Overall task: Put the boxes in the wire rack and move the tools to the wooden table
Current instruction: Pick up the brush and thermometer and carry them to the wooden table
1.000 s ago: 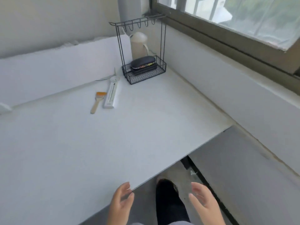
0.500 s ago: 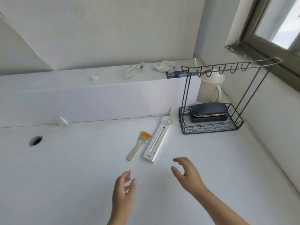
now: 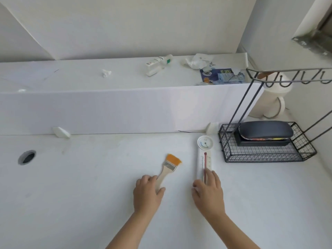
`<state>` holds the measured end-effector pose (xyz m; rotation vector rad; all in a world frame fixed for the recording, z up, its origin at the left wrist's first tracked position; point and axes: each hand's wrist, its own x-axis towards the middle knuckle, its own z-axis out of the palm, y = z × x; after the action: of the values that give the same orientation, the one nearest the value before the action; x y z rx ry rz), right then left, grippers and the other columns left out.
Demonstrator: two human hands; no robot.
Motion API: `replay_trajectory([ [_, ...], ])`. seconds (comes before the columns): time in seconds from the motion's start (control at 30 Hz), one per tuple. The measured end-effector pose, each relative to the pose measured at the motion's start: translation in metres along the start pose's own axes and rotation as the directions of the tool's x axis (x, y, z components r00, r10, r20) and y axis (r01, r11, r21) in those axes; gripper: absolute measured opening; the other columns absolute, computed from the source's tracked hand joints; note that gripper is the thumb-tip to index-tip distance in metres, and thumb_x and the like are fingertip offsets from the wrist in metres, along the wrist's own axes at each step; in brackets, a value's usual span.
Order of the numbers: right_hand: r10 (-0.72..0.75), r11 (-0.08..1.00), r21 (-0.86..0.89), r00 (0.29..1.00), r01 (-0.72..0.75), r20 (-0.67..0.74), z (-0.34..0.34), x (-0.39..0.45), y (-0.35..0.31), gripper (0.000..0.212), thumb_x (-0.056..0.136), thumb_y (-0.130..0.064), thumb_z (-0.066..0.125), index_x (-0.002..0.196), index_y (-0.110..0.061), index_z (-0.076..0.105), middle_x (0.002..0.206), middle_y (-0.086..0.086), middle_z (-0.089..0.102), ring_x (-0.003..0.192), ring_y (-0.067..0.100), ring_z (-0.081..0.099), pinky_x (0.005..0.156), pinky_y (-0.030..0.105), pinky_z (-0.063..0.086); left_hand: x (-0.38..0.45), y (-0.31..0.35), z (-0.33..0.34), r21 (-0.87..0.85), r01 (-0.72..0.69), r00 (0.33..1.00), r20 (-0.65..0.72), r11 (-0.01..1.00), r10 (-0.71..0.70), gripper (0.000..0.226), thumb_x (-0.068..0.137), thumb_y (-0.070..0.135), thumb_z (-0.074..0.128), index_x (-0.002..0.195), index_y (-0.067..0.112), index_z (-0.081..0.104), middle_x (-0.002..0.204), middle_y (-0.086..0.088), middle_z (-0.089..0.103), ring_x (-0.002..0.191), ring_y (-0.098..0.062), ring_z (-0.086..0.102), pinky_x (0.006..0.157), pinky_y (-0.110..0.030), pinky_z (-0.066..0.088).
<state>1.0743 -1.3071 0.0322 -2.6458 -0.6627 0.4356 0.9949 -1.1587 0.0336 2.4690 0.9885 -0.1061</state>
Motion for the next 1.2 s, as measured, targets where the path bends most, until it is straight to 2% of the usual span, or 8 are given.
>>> replay_trajectory([
  [0.1,0.149,0.986,0.097,0.979,-0.137,-0.135,-0.008,-0.006,0.025,0.052,0.048,0.007,0.074,0.094,-0.011,0.061,0.121,0.031,0.052,0.102,0.051,0.054,0.07,0.055,0.053,0.003,-0.001,0.0,-0.007,-0.009,1.0,0.029,1.0,0.009,0.033,0.086,0.025,0.05,0.116,0.013,0.05,0.114,-0.011,0.055,0.107,-0.028,0.045,0.088,-0.033,0.038],
  [0.23,0.329,0.944,0.054,0.943,-0.326,-0.053,-0.028,-0.007,0.04,0.07,0.075,-0.013,0.059,0.134,-0.008,0.023,0.134,0.015,0.039,0.121,0.035,0.036,0.095,0.042,0.039,0.007,0.0,-0.008,-0.128,0.053,0.994,0.1,0.99,-0.041,0.002,0.085,0.013,0.049,0.086,0.014,0.049,0.092,-0.009,0.046,0.095,-0.03,0.05,0.077,-0.033,0.04],
  [0.47,0.302,0.918,0.278,0.953,-0.282,-0.031,-0.04,-0.023,0.045,0.066,0.072,-0.01,0.061,0.131,-0.008,0.031,0.118,0.019,0.048,0.106,0.035,0.046,0.083,0.04,0.042,-0.033,-0.004,-0.009,-0.485,0.287,0.952,0.24,0.826,-0.19,0.023,0.083,0.001,0.038,0.068,0.018,0.035,0.064,-0.003,0.04,0.055,-0.019,0.035,0.052,-0.029,0.03],
  [0.6,0.298,0.639,0.698,0.94,-0.324,0.164,-0.059,-0.053,0.044,0.067,0.058,-0.025,0.053,0.123,-0.017,0.04,0.095,0.003,0.051,0.074,0.02,0.054,0.058,0.03,0.044,-0.082,-0.002,-0.015,-0.6,0.281,0.955,0.251,0.749,-0.157,0.02,0.087,0.01,0.043,0.068,0.013,0.045,0.06,-0.004,0.041,0.042,-0.013,0.034,0.044,-0.023,0.029],
  [0.8,0.171,0.368,0.833,0.911,-0.412,0.375,-0.044,-0.14,0.057,0.058,0.055,-0.022,0.053,0.113,-0.017,0.049,0.087,0.009,0.055,0.051,0.017,0.049,0.042,0.024,0.039,-0.171,-0.016,0.0,-0.687,0.272,0.962,0.199,0.674,-0.186,0.026,0.084,0.004,0.051,0.06,0.015,0.057,0.037,0.004,0.047,0.026,-0.004,0.037,0.033,-0.01,0.033],
  [0.93,0.253,0.419,0.794,0.897,-0.44,0.363,-0.018,-0.208,0.058,0.086,0.024,-0.048,0.073,0.104,-0.023,0.053,0.081,0.007,0.062,0.071,0.02,0.062,0.062,0.021,0.045,-0.212,-0.033,0.012,-0.651,0.16,0.985,0.051,0.742,-0.167,0.018,0.059,0.031,0.048,0.051,0.04,0.062,0.039,0.02,0.058,0.042,0.001,0.053,0.045,-0.008,0.041],
  [1.03,0.275,0.422,0.805,0.905,-0.417,0.325,-0.002,-0.252,0.043,0.078,0.038,-0.037,0.069,0.112,-0.017,0.052,0.09,-0.001,0.063,0.084,0.012,0.063,0.063,0.007,0.047,-0.221,-0.051,0.005,-0.633,0.095,0.995,0.083,0.768,-0.055,0.019,0.059,0.025,0.046,0.051,0.037,0.059,0.039,0.019,0.058,0.04,0.001,0.051,0.047,-0.006,0.04],
  [1.2,0.412,0.419,0.846,0.899,-0.33,0.147,0.023,-0.312,-0.002,0.049,0.077,-0.013,0.067,0.12,-0.022,0.046,0.099,-0.008,0.057,0.064,0.006,0.06,0.061,0.001,0.043,-0.219,-0.069,-0.012,-0.604,-0.098,0.943,0.198,0.791,0.269,0.028,0.081,0.015,0.052,0.057,0.029,0.054,0.038,0.008,0.053,0.032,-0.001,0.037,0.038,-0.014,0.03],
])
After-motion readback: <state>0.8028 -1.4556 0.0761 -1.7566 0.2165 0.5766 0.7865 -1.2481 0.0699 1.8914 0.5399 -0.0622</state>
